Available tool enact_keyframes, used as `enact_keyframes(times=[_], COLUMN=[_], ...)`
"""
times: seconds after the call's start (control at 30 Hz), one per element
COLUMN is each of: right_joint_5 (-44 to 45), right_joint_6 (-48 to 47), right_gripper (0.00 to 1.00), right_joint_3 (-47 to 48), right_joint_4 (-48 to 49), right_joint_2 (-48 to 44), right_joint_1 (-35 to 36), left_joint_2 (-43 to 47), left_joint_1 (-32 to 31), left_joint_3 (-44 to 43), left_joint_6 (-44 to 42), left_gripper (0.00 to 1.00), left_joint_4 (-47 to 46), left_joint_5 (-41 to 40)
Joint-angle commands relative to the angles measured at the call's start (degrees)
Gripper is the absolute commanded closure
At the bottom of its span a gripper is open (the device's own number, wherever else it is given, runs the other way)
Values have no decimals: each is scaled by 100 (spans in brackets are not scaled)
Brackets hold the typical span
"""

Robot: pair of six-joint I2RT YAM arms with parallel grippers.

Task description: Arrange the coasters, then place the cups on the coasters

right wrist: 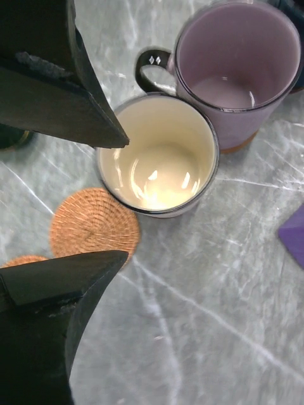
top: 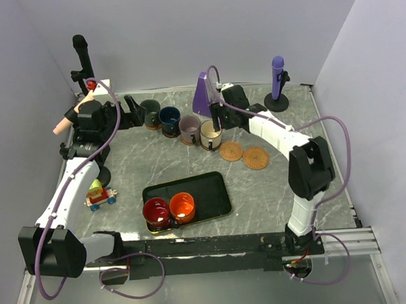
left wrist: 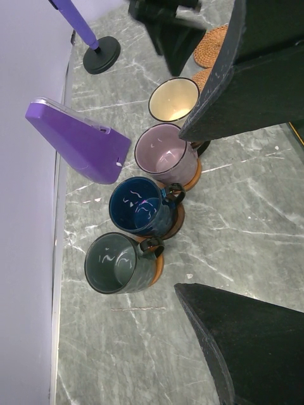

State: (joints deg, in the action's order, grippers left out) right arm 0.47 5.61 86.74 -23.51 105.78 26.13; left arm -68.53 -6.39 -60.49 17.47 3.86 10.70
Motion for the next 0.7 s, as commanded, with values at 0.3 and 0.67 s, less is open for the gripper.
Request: enact_keyframes(times=[0.3,0.67], right_joint_5=[1983,2589], right_joint_6=[757,1110], right_gripper=[25,27], right_joint_3=[-606,-333], right_joint_4=[171,-224], right_joint_2=[-514,109], right_joint_1=[1245,1465], left_joint_2=[33,50], left_joint_1=[24,24], left_joint_3=[-112,-130], left_joint_6=[46,46], left_gripper=[3,3], left_joint_4=[-271,-263], left_joint_5=[46,46])
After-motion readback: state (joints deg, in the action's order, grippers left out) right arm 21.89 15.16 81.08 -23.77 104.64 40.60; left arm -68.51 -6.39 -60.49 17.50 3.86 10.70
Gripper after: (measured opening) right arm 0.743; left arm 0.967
